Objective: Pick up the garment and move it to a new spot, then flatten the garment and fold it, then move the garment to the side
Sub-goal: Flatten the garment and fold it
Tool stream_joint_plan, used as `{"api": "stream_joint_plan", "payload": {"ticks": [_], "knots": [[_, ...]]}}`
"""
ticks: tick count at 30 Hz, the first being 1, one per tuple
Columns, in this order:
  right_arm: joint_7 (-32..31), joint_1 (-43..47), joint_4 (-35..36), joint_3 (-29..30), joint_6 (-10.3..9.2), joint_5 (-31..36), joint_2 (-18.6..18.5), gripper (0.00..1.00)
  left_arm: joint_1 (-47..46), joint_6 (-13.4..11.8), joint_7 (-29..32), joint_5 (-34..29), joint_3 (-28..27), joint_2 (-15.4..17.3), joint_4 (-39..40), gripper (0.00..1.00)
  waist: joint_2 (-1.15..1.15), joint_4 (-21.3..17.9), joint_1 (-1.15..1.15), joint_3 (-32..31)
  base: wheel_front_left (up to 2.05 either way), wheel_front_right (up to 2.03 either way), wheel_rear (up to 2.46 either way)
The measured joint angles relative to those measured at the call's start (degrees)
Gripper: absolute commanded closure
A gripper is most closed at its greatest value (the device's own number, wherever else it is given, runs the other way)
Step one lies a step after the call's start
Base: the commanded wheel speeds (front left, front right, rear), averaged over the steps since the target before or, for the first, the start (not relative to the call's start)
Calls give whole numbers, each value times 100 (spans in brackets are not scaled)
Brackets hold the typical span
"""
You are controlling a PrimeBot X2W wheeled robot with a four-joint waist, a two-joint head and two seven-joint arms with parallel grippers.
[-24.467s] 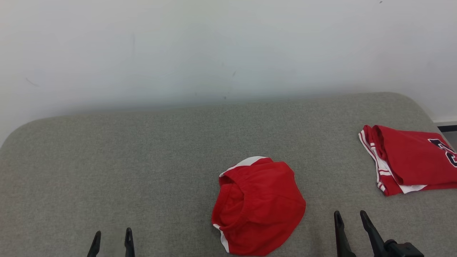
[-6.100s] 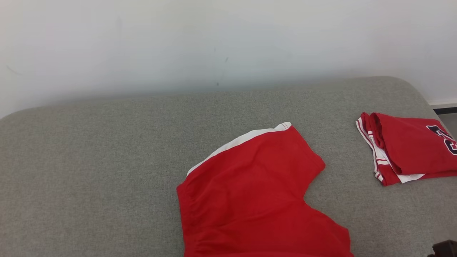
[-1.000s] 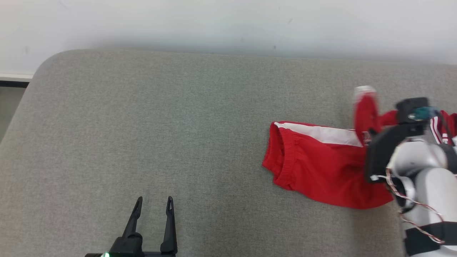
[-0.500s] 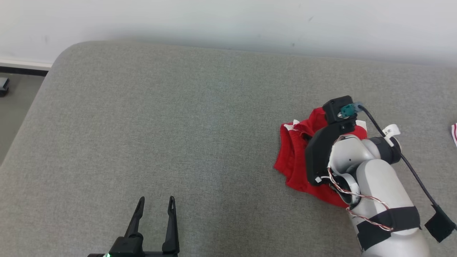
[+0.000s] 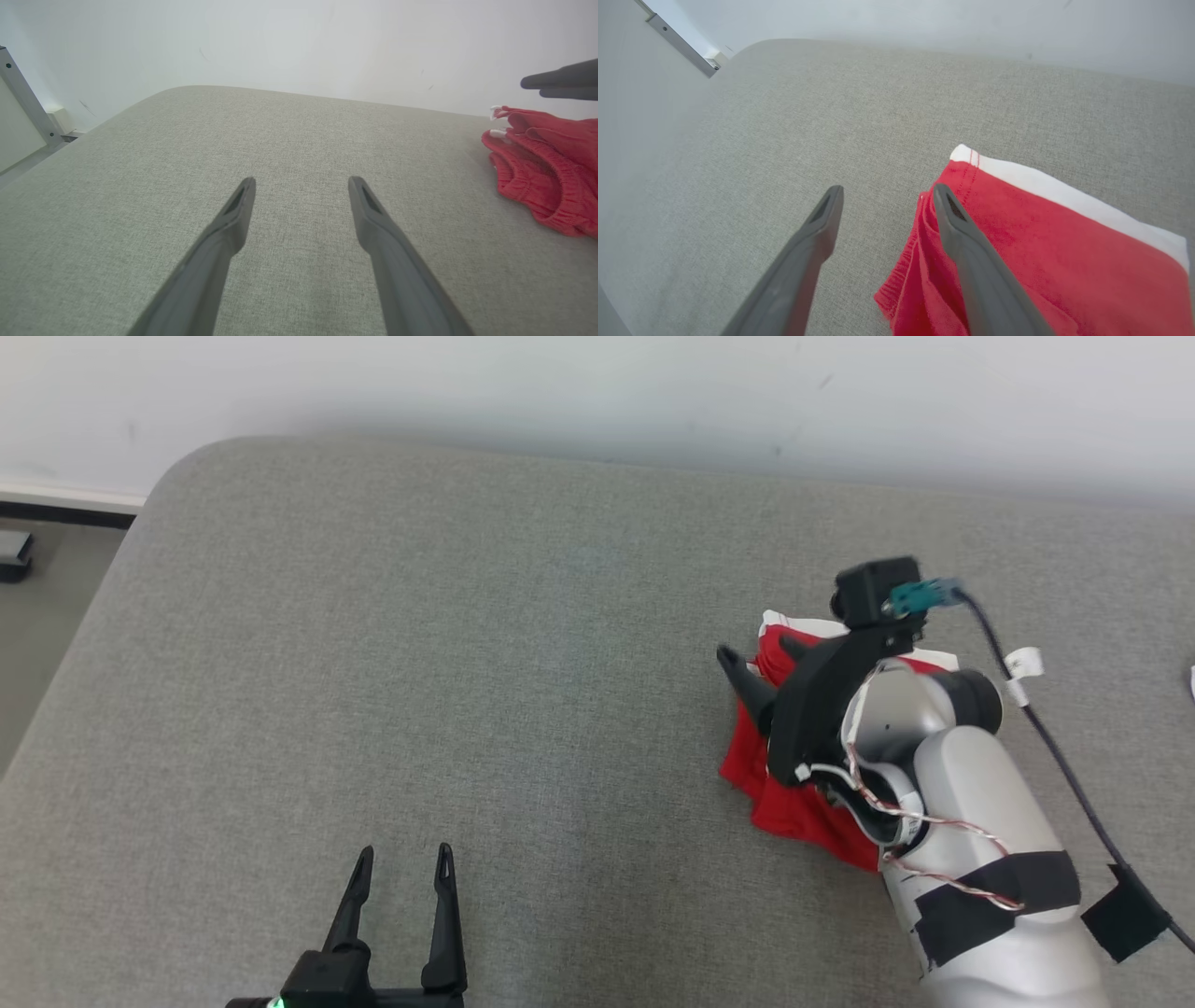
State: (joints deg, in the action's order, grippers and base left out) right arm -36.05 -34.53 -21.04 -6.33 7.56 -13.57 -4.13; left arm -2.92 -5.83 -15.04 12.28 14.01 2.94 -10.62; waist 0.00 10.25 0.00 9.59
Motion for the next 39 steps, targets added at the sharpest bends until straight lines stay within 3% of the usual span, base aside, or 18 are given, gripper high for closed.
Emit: {"api": "stream_joint_plan", "payload": {"ticks": [7, 13, 14, 15, 16, 24, 34, 39], "knots": [[466, 118, 776, 444, 0, -467, -230, 0, 55, 25, 0, -9, -59, 0, 22, 0, 0, -127, 0, -120, 0, 0, 0], [931, 878, 820, 1335, -1, 103, -797, 2, 65, 37, 0, -43, -46, -1, 33, 0, 0, -206, 0, -210, 0, 0, 0], [1033, 1000, 794, 1415, -1, 172, -832, 40, 65, 53, 0, -63, -41, -1, 33, 0, 0, -202, -1, -210, 0, 0, 0], [1120, 1132, 778, 1430, -1, 294, -895, 59, 64, 65, 0, -65, -35, 0, 33, 0, 0, -193, 0, -211, 0, 0, 0], [1217, 1271, 762, 1438, -1, 399, -940, 100, 63, 71, 0, -67, -32, -1, 33, 0, 0, -183, 0, -212, 0, 0, 0], [1785, 1827, 552, 1295, -1, 746, -638, 100, 63, 116, 0, -168, -92, -1, 55, 0, 0, -205, 0, -231, 0, 0, 0], [2134, 1641, -1, 703, -1, 1068, -309, 100, 57, 174, 0, -213, -88, -2, 105, 0, 0, -210, 0, -198, 0, 0, 0], [2307, 1550, -232, 100, -1, 969, -125, 100, 59, 187, 0, -213, -76, -1, 46, 0, 0, -162, 1, -257, 0, 0, 0]]}}
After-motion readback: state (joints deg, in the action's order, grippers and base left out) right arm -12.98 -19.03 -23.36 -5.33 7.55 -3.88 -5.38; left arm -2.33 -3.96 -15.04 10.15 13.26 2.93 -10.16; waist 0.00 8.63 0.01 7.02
